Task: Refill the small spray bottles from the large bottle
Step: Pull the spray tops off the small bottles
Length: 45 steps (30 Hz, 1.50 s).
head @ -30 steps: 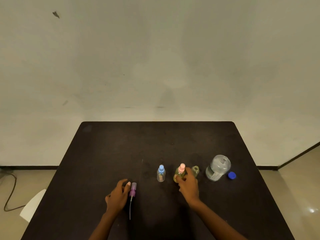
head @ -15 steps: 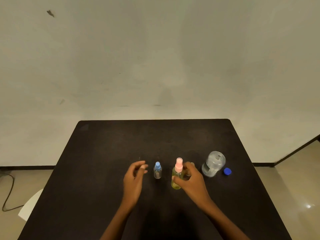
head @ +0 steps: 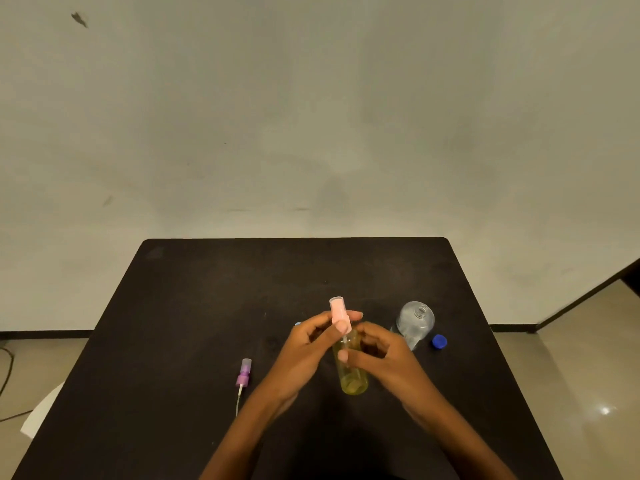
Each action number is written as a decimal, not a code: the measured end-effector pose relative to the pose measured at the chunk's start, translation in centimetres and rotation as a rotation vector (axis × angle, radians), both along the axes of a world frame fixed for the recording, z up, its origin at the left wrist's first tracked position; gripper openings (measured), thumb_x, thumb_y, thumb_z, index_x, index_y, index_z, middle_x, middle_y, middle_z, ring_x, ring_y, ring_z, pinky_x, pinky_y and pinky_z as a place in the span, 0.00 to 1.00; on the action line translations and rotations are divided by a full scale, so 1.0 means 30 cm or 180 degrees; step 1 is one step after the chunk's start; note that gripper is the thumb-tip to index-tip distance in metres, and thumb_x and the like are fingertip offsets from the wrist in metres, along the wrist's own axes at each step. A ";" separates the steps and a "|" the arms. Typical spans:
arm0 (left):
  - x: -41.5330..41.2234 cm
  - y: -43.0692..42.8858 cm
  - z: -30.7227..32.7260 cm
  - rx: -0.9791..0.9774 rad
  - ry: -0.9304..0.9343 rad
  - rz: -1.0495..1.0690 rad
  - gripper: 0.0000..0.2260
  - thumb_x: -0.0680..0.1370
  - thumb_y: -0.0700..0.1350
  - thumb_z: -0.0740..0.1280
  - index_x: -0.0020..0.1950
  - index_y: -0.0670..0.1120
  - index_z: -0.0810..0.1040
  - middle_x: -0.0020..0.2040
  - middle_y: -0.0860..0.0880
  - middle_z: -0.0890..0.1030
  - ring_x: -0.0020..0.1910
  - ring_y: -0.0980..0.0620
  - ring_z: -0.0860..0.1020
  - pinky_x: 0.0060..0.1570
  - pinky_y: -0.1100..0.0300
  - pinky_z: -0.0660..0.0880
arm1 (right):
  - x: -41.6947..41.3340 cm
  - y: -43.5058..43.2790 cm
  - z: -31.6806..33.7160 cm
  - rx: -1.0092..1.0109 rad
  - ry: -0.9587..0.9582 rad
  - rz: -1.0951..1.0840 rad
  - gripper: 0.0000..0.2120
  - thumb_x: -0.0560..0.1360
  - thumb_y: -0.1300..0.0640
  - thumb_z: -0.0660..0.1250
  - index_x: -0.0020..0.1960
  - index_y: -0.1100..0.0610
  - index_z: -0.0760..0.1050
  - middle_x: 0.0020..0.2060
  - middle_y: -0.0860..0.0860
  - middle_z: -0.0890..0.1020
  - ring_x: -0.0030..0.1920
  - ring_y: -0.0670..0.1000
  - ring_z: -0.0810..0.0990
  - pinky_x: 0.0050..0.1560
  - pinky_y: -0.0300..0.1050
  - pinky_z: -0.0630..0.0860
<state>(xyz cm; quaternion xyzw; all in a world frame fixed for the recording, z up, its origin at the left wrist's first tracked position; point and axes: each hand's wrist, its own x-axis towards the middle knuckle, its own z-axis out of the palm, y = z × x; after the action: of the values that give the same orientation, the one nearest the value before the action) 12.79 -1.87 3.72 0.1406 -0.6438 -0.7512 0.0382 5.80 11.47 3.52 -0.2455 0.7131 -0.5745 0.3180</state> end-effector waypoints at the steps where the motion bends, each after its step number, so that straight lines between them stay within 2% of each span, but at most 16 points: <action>1: -0.005 0.002 0.002 0.0029 0.0016 0.0012 0.17 0.74 0.48 0.62 0.60 0.45 0.77 0.58 0.50 0.81 0.58 0.56 0.78 0.58 0.63 0.75 | -0.003 0.003 0.005 -0.0027 0.0025 0.0018 0.10 0.71 0.62 0.70 0.50 0.52 0.77 0.45 0.53 0.82 0.47 0.48 0.81 0.49 0.38 0.77; 4: -0.016 0.004 0.003 -0.0007 0.0105 0.0100 0.15 0.72 0.48 0.63 0.57 0.45 0.79 0.57 0.51 0.80 0.57 0.59 0.78 0.51 0.68 0.75 | -0.009 0.009 0.015 -0.0006 0.0202 0.0108 0.10 0.71 0.59 0.70 0.51 0.51 0.77 0.44 0.54 0.82 0.46 0.49 0.81 0.49 0.38 0.77; 9: -0.032 0.015 0.003 -0.0239 0.0201 0.0202 0.11 0.76 0.41 0.62 0.56 0.45 0.79 0.55 0.50 0.81 0.55 0.62 0.78 0.48 0.71 0.74 | -0.026 0.012 0.005 0.0079 0.0373 0.0077 0.11 0.70 0.57 0.70 0.52 0.49 0.76 0.45 0.51 0.82 0.48 0.46 0.81 0.51 0.39 0.76; 13: -0.046 0.024 0.003 -0.0364 0.0258 0.0278 0.10 0.77 0.41 0.62 0.56 0.46 0.78 0.54 0.54 0.80 0.52 0.66 0.78 0.45 0.74 0.73 | -0.026 0.011 -0.004 0.0081 0.0442 0.0000 0.12 0.70 0.54 0.70 0.53 0.48 0.76 0.46 0.49 0.83 0.49 0.45 0.81 0.52 0.40 0.77; 16: -0.052 0.028 0.003 -0.0417 0.0268 0.0380 0.09 0.76 0.41 0.63 0.54 0.48 0.79 0.53 0.53 0.81 0.52 0.66 0.78 0.45 0.74 0.73 | -0.020 0.004 -0.007 0.0099 0.0572 -0.0149 0.13 0.69 0.54 0.71 0.51 0.42 0.74 0.46 0.46 0.82 0.50 0.42 0.80 0.50 0.34 0.75; 19: -0.058 0.030 0.000 -0.0428 0.0258 0.0465 0.08 0.76 0.42 0.64 0.51 0.51 0.79 0.53 0.52 0.81 0.52 0.64 0.79 0.45 0.72 0.74 | -0.016 -0.002 -0.004 0.0075 0.0653 -0.0224 0.13 0.70 0.55 0.71 0.49 0.40 0.74 0.44 0.46 0.82 0.48 0.43 0.80 0.48 0.34 0.76; 24: -0.063 0.037 -0.007 -0.0542 0.0241 0.0635 0.08 0.70 0.50 0.65 0.47 0.56 0.80 0.51 0.53 0.82 0.53 0.61 0.78 0.48 0.70 0.75 | -0.007 -0.011 -0.005 0.0422 0.0958 -0.0371 0.16 0.70 0.53 0.71 0.47 0.36 0.68 0.42 0.38 0.78 0.46 0.38 0.78 0.45 0.29 0.72; 29: -0.070 0.042 -0.016 -0.0611 0.0178 0.0819 0.07 0.74 0.44 0.67 0.44 0.57 0.79 0.48 0.54 0.81 0.51 0.64 0.78 0.46 0.72 0.74 | -0.002 -0.016 -0.021 0.0755 0.1432 -0.0532 0.15 0.69 0.50 0.71 0.53 0.44 0.72 0.40 0.38 0.76 0.44 0.39 0.77 0.46 0.32 0.73; 32: -0.075 0.051 -0.019 -0.0602 0.0080 0.0979 0.07 0.73 0.43 0.68 0.45 0.56 0.79 0.46 0.55 0.82 0.48 0.64 0.79 0.44 0.71 0.75 | 0.002 -0.019 -0.014 0.0830 0.1658 -0.0695 0.13 0.69 0.50 0.71 0.52 0.48 0.74 0.37 0.39 0.76 0.42 0.41 0.77 0.44 0.36 0.75; 34: -0.079 0.063 -0.022 -0.0565 0.0019 0.1140 0.05 0.73 0.43 0.69 0.45 0.54 0.80 0.44 0.53 0.83 0.46 0.60 0.81 0.43 0.67 0.77 | 0.007 -0.020 -0.011 0.0880 0.1768 -0.0765 0.13 0.69 0.50 0.71 0.52 0.50 0.75 0.37 0.40 0.76 0.42 0.42 0.77 0.44 0.38 0.76; 38: -0.085 0.070 -0.028 -0.0556 -0.0224 0.1427 0.05 0.69 0.45 0.73 0.40 0.54 0.79 0.39 0.54 0.83 0.43 0.55 0.82 0.46 0.58 0.78 | 0.014 -0.019 -0.015 0.0877 0.1899 -0.0794 0.15 0.69 0.49 0.71 0.54 0.50 0.75 0.40 0.39 0.75 0.42 0.40 0.75 0.43 0.31 0.71; 40: -0.086 0.070 -0.020 -0.0505 -0.0302 0.1444 0.05 0.68 0.45 0.74 0.38 0.53 0.79 0.37 0.54 0.83 0.40 0.57 0.82 0.43 0.62 0.78 | 0.017 -0.020 -0.018 0.0927 0.1932 -0.0757 0.17 0.69 0.48 0.71 0.55 0.50 0.74 0.43 0.39 0.74 0.42 0.38 0.73 0.43 0.29 0.68; 42: -0.088 0.073 -0.008 -0.0412 -0.0295 0.1459 0.04 0.68 0.44 0.74 0.39 0.50 0.79 0.36 0.52 0.82 0.35 0.61 0.81 0.34 0.70 0.76 | 0.018 -0.020 -0.023 0.0964 0.1980 -0.0755 0.18 0.69 0.49 0.71 0.56 0.51 0.74 0.44 0.40 0.75 0.43 0.38 0.73 0.43 0.28 0.68; 45: -0.095 0.081 -0.002 -0.0246 -0.0332 0.1531 0.06 0.68 0.43 0.74 0.41 0.46 0.78 0.37 0.53 0.81 0.32 0.64 0.80 0.29 0.73 0.74 | 0.022 -0.021 -0.034 0.0918 0.2083 -0.0823 0.17 0.68 0.49 0.72 0.54 0.53 0.76 0.45 0.43 0.79 0.43 0.40 0.75 0.45 0.34 0.72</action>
<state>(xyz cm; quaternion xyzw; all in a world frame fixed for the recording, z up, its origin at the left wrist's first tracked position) 9.95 0.57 3.68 0.3268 -0.6211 -0.6871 0.1880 6.47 10.84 2.51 -0.2767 0.8756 -0.3948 0.0296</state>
